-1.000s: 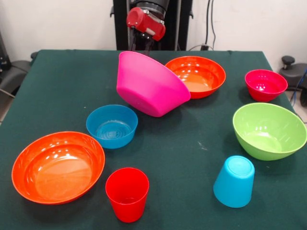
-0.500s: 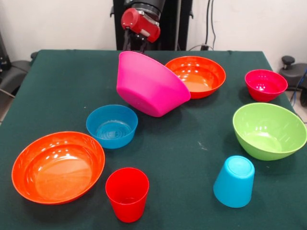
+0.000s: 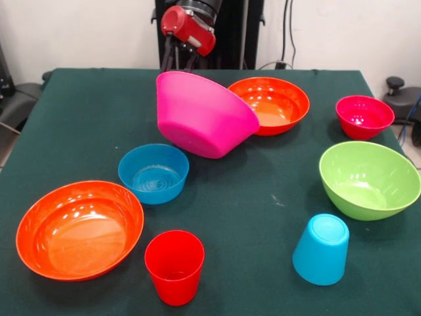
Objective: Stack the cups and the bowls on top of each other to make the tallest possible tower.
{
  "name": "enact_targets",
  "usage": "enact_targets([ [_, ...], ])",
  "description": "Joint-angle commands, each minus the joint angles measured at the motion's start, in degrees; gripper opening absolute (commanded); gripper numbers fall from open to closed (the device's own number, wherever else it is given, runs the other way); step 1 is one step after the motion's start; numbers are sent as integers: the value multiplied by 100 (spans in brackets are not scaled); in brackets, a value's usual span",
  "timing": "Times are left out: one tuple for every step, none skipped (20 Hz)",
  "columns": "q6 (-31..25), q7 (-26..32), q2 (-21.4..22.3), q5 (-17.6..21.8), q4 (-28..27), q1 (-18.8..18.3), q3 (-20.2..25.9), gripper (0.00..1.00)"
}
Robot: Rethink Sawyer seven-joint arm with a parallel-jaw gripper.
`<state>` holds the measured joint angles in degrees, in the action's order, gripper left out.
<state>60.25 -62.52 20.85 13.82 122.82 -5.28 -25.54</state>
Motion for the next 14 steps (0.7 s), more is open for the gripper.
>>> enact_targets([
  [-833,-853,553,-88,-756,169,305,100],
  [-950,-860,611,-59,-797,154,326,100],
  [-1087,-874,680,-26,-823,135,355,100],
  [-1248,-884,765,-14,-848,133,396,100],
  [-1413,-841,857,-38,-876,169,402,100],
  [-1577,-799,949,-62,-903,204,408,100],
  [-1685,-783,1026,-106,-928,232,413,100],
  [-1794,-767,1103,-151,-954,259,418,100],
  [-1864,-786,1183,-197,-990,268,429,100],
  [-1883,-819,1240,-256,-1034,275,445,100],
  [-1896,-838,1254,-322,-1097,293,457,100],
  [-1903,-826,1231,-421,-1172,331,453,100],
  [-1894,-815,1199,-487,-1228,357,442,100],
  [-1909,-801,1155,-511,-1285,380,436,100],
])
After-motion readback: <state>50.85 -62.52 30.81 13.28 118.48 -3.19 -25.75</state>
